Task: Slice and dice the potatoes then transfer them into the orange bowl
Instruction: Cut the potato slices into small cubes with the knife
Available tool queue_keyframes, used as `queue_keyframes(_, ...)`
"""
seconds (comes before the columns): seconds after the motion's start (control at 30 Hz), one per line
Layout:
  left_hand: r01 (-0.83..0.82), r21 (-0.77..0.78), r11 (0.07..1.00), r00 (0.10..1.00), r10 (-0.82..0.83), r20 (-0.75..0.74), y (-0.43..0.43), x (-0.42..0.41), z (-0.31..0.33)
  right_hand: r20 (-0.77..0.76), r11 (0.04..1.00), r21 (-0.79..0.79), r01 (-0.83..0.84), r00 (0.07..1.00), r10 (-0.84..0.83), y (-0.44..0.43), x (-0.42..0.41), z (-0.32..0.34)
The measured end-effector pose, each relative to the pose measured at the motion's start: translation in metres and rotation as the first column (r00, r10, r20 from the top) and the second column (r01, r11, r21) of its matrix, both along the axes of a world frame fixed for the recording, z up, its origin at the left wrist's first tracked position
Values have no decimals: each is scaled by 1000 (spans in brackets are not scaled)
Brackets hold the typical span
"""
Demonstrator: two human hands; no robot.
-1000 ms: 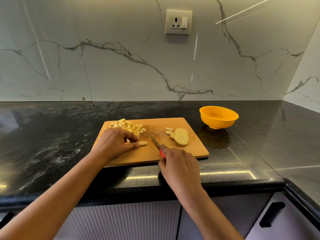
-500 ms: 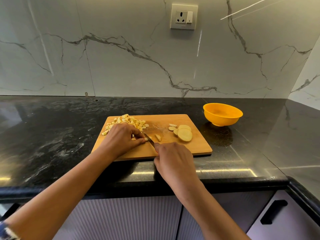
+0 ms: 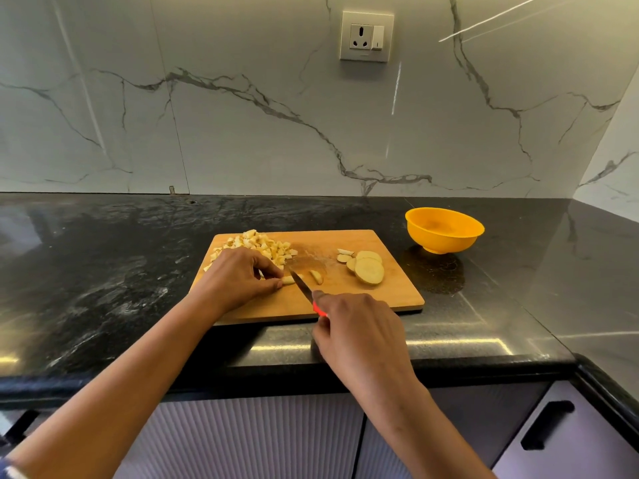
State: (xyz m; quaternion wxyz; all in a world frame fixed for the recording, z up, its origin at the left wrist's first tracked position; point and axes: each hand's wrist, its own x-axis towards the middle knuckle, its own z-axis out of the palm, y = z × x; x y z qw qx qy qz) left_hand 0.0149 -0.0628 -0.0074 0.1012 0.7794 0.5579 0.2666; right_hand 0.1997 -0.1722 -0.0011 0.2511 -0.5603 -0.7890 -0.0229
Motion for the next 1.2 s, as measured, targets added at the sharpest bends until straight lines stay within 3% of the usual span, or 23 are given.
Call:
queue_keyframes(0.13, 8, 5, 1000, 1000, -8, 1, 1, 1, -1, 23, 1000, -21, 2, 1000, -2, 4, -4, -2)
queue_keyframes(0.33, -5, 52, 999, 1000, 5, -12, 0, 4, -2, 174, 999, -47, 8, 985, 0, 12, -22, -5)
queue_keyframes(0.5, -35, 177, 984, 999, 35, 4, 0, 2, -3, -15, 1000, 15, -8, 1000, 9, 6, -1, -10)
queue_keyframes(0.63, -175, 320, 931, 982, 190, -16, 7, -8, -4, -82, 996, 76, 50, 996, -44, 19, 14, -13)
queue_keyframes(0.73, -193, 290, 937, 976, 214, -42, 9, -10, -7, -106, 987, 90, 136, 986, -126, 38, 23, -11)
queue_keyframes(0.83, -30, 280, 960, 996, 52, -70, 7, -1, -7, -142, 971, 80, 227, 966, -214, 46, 33, -11)
queue_keyframes(0.93, 101, 215, 971, 968, -46, -246, 9, 14, -8, -142, 967, 76, 243, 963, -231, 46, 37, -15)
queue_keyframes(1.03, 89, 214, 973, 924, 0, -382, 17, 22, -7, -150, 977, 57, 205, 969, -195, 43, 37, -19)
queue_keyframes(1.2, 27, 228, 973, 953, 44, -300, 17, 21, -4, -167, 977, 67, 201, 968, -188, 41, 39, -21)
